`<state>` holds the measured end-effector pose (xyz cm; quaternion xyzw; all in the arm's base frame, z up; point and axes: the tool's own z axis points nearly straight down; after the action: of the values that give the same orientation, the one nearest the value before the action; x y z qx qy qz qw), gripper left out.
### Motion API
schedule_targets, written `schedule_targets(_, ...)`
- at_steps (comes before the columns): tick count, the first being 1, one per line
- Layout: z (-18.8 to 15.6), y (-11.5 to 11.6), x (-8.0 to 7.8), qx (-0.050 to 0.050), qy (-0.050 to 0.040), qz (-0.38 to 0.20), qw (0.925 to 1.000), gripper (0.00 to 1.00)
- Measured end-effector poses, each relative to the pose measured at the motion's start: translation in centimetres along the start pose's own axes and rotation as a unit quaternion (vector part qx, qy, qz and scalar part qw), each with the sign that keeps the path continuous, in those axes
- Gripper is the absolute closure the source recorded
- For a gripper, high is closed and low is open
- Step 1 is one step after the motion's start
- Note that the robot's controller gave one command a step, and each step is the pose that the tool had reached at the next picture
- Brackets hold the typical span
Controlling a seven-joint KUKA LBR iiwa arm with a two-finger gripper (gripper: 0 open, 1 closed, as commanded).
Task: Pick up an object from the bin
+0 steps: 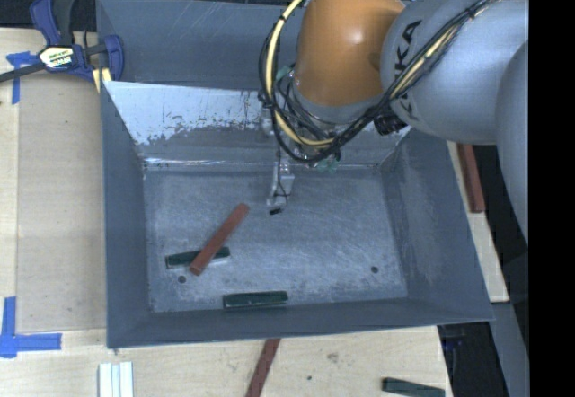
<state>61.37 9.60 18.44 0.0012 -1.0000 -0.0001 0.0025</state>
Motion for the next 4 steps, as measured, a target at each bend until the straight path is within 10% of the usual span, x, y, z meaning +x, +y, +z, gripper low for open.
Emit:
schedule_targets(2, 3.8, 1.7, 1.2, 0.000, -0.0069, -0.031, 0.9995, 0.00)
schedule_targets(3, 11.4, 5.4, 1.2, 0.000, -0.0037, -0.188, 0.9822, 1.00)
schedule_targets(4, 11.4, 5.3, 1.2, 0.000, -0.0037, -0.187, 0.9823, 1.00)
